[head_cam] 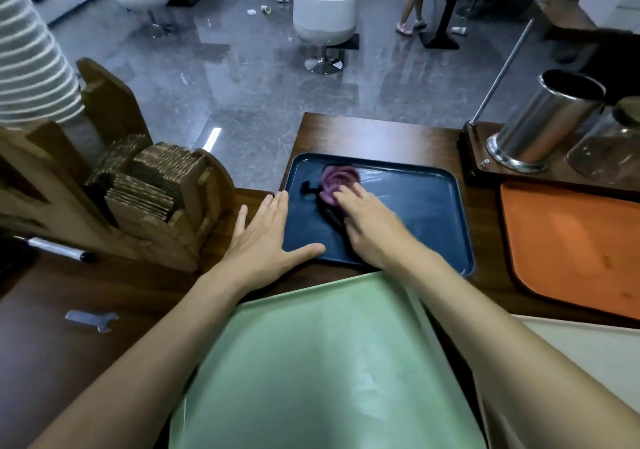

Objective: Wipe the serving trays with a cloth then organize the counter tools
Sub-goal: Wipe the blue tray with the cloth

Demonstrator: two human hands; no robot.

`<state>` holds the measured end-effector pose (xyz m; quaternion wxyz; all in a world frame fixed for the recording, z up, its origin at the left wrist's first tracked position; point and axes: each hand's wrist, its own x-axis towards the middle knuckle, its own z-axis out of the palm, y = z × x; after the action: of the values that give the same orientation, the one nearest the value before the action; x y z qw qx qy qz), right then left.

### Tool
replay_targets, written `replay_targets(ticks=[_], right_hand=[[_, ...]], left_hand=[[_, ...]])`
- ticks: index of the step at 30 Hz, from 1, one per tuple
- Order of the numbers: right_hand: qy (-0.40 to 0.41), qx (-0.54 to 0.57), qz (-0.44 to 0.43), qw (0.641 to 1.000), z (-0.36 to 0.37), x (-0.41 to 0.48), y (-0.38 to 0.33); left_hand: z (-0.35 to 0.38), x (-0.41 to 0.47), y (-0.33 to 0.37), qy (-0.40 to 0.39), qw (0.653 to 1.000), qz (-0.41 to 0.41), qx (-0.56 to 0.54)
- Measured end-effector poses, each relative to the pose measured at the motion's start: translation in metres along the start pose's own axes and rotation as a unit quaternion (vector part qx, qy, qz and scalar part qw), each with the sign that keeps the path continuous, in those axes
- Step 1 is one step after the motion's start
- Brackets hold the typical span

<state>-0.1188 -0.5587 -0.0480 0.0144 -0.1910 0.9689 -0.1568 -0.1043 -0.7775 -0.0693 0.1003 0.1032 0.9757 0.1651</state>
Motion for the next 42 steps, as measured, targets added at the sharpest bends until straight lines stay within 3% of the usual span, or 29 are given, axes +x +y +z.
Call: replay_targets(ticks=[9, 16, 22, 34, 42], right_hand=[[-0.019, 0.005, -0.031, 0.999, 0.002, -0.021, -0.003], [0.045, -0.007, 0.164, 0.985, -0.024, -0.054, 0.084], [0.064, -0.002, 0.171, 0.983, -0.023, -0.032, 0.076], [-0.002, 0.036, 0.002, 0.999, 0.007, 0.076, -0.026], [-0.027, 0.046, -0.031, 0.998, 0.011, 0.039, -0.028]], left_hand=[[-0.001, 0.000, 0.000, 0.009, 1.000, 0.000, -0.004], [-0.002, -0.001, 0.000, 0.005, 1.000, -0.001, -0.009], [-0.001, -0.001, 0.001, 0.009, 1.000, -0.003, -0.017], [-0.002, 0.000, 0.002, 0.008, 1.000, -0.009, -0.018], [0.002, 0.000, -0.002, 0.018, 1.000, -0.005, -0.015]])
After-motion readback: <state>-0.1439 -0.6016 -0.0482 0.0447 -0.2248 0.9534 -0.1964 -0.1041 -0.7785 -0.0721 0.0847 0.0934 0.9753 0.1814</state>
